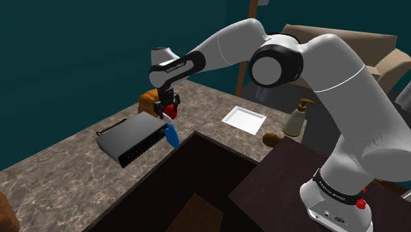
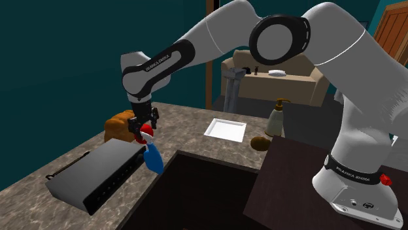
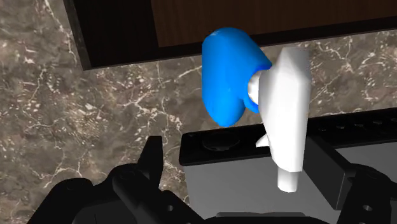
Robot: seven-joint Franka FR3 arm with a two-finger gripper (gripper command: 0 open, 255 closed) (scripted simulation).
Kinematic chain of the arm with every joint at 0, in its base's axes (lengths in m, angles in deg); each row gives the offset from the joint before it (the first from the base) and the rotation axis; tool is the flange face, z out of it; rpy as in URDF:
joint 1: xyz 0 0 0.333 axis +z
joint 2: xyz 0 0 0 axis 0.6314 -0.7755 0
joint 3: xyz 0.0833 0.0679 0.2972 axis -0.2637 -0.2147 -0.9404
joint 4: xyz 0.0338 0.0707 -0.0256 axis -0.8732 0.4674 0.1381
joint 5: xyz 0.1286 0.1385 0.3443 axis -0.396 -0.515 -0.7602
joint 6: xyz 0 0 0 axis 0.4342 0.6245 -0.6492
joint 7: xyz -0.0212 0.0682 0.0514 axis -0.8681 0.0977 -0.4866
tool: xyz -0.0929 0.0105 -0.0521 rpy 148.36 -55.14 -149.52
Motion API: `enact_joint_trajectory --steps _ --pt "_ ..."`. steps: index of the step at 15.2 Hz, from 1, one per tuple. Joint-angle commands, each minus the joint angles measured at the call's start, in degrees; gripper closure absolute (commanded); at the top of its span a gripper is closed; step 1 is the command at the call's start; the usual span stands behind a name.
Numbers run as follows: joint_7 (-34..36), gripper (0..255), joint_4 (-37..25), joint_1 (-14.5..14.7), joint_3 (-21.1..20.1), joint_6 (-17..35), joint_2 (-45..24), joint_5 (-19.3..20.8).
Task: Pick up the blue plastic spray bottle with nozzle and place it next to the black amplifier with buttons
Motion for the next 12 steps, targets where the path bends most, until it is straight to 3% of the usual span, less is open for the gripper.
enact_joint_trajectory --steps 1,5,12 --pt "0.0 0 0.0 0.0 0.0 0.0 0.0 0.0" --pt "0.11 0 -1.61 0.02 0.15 -4.98 3.37 0.18" --pt "0.11 0 -1.61 0.02 0.15 -4.98 3.37 0.18"
